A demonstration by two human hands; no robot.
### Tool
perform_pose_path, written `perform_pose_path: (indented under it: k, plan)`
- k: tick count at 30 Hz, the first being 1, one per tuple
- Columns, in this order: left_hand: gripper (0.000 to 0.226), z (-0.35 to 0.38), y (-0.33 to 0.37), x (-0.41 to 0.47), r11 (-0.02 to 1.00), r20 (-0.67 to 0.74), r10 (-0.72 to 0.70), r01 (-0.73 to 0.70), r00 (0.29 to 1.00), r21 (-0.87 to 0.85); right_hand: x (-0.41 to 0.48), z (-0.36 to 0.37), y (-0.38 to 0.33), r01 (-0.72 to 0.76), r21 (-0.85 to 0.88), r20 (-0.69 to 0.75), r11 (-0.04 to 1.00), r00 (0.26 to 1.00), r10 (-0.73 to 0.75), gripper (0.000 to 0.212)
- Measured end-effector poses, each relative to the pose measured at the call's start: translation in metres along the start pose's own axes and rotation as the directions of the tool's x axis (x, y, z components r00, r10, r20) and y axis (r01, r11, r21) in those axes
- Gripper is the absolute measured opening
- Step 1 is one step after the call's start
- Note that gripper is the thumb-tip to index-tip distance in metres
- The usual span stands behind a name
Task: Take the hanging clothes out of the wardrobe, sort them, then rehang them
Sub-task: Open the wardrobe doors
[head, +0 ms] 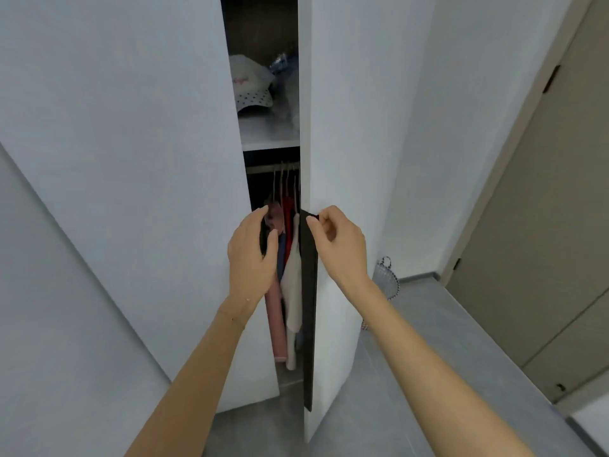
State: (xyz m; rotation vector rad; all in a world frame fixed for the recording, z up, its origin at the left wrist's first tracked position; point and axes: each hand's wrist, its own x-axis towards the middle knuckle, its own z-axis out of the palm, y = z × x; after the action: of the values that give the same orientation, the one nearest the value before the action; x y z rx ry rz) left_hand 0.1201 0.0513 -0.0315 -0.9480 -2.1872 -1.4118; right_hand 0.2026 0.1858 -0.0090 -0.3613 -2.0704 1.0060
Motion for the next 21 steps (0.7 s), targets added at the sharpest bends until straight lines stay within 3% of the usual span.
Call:
perform_pose_path:
  k: [8,15,21]
  plan:
    - [0.043,0.027,0.064,-0.038,0.997,0.098,0.075,-0.076,0.992,0.003,-0.035,-0.091,0.019,-0.017,0.024,0.002,1.0,1.0,0.017,0.023]
    - [0.043,0.062,0.125,-0.072,0.995,0.042,0.097,-0.098,0.994,0.035,-0.057,-0.188,0.055,-0.075,0.046,-0.06,0.996,0.995,0.078,0.006]
    - [0.044,0.104,0.187,-0.108,0.995,0.011,0.097,-0.097,0.995,-0.004,-0.072,-0.253,0.073,-0.126,0.004,-0.052,0.992,0.991,0.126,0.04]
